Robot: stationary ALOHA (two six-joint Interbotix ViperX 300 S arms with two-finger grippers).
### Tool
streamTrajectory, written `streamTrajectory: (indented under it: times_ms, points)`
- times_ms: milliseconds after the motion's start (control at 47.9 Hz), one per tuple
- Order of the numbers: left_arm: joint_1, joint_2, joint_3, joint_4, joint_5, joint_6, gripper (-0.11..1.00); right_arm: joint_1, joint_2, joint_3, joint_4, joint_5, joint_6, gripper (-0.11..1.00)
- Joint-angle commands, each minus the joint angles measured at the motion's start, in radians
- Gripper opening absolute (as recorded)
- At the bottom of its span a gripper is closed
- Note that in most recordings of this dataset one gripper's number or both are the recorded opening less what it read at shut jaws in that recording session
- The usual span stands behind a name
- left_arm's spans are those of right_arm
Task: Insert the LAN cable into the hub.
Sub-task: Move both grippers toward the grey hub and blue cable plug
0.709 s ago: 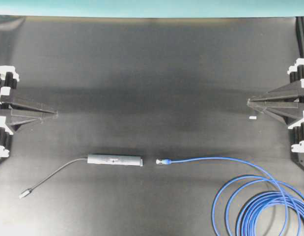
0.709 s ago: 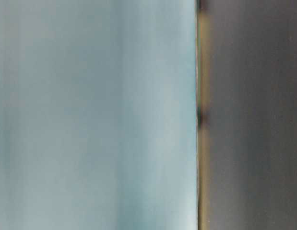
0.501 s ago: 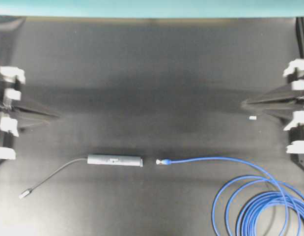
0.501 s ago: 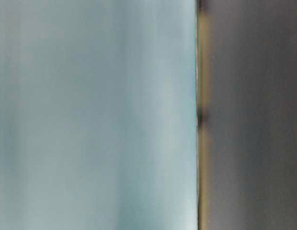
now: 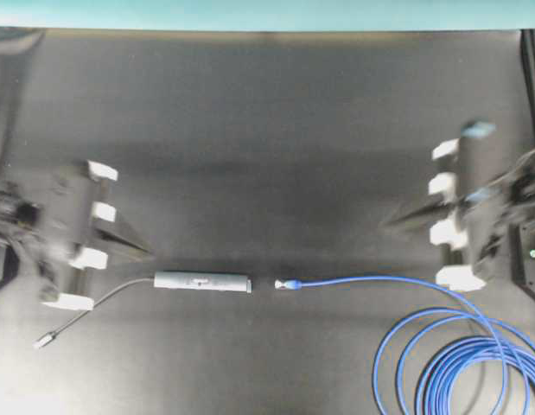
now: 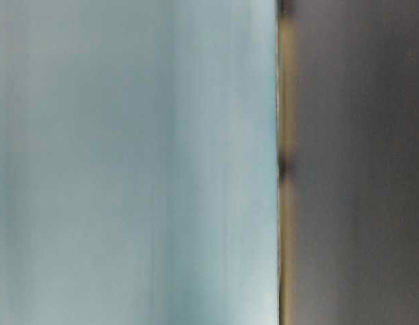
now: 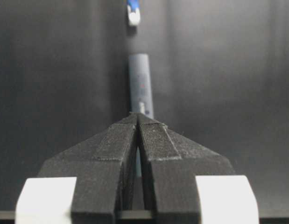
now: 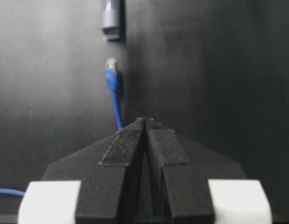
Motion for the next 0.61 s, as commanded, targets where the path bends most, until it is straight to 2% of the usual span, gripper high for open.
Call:
streamTrajectory:
  times_ms: [0,83,292,376,542,584]
  points:
    - [-0.006,0.023,-0.029,0.003,-0.038,-0.014,0.0,0.012,0.041,-0.04,0.002,-0.011,0.008,0.0]
    - [-0.005,0.038,-0.011,0.003,-0.115,-0.049,0.0,0.032,0.069,-0.049,0.0,-0.049,0.009,0.0]
    - [-0.008,0.06,0.098,0.003,-0.368,-0.084,0.03,0.061,0.117,-0.029,0.0,-0.256,0.017,0.0]
    - [-0.008,0.061,0.156,0.003,-0.477,-0.075,0.2,0.06,0.132,-0.021,0.002,-0.273,0.031,0.0]
    - [0.017,0.066,0.253,0.003,-0.632,-0.091,0.7,0.06,0.144,-0.006,0.0,-0.29,0.044,0.0]
    - [0.02,0.067,0.264,0.003,-0.652,-0.095,0.74,0.06,0.144,-0.003,0.002,-0.299,0.044,0.0]
